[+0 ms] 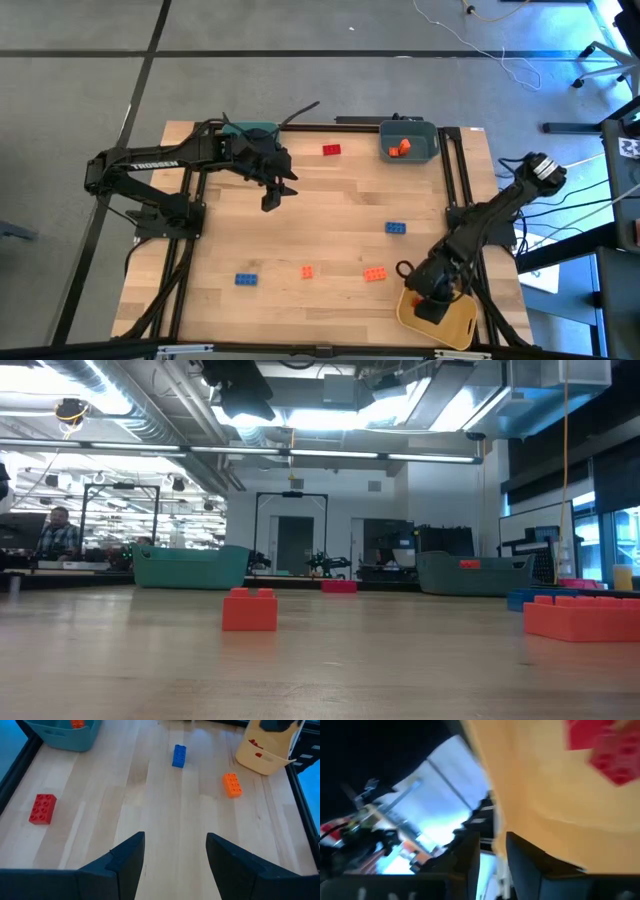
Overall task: Sort & place blocks by color
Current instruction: Put the red game piece into the yellow bin
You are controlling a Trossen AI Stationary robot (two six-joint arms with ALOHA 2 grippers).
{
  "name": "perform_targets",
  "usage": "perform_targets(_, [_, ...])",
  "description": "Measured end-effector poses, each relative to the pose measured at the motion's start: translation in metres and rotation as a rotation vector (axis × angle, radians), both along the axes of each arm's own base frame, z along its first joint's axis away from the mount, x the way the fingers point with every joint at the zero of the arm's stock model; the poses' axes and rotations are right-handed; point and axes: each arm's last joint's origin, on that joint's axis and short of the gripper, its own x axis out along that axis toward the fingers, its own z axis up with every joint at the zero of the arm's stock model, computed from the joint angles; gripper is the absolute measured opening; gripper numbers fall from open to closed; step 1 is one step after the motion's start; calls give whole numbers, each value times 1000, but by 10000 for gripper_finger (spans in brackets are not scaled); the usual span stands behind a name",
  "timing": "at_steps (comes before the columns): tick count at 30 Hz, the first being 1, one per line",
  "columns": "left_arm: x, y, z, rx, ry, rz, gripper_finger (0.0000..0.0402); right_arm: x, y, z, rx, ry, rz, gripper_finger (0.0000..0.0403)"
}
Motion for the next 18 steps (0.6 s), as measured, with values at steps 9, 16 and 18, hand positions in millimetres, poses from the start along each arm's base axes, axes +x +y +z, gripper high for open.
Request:
perform_targets(9, [0,0,0,15,2,-12,204,19,-13,60,18,-143,-106,41])
perform_targets(16, [0,0,0,22,3,-3,204,13,-42,109,-381,-234,-129,10])
perform_targets(18, [0,1,0,30,5,10,204,10,-52,125,-497,-252,-150,12])
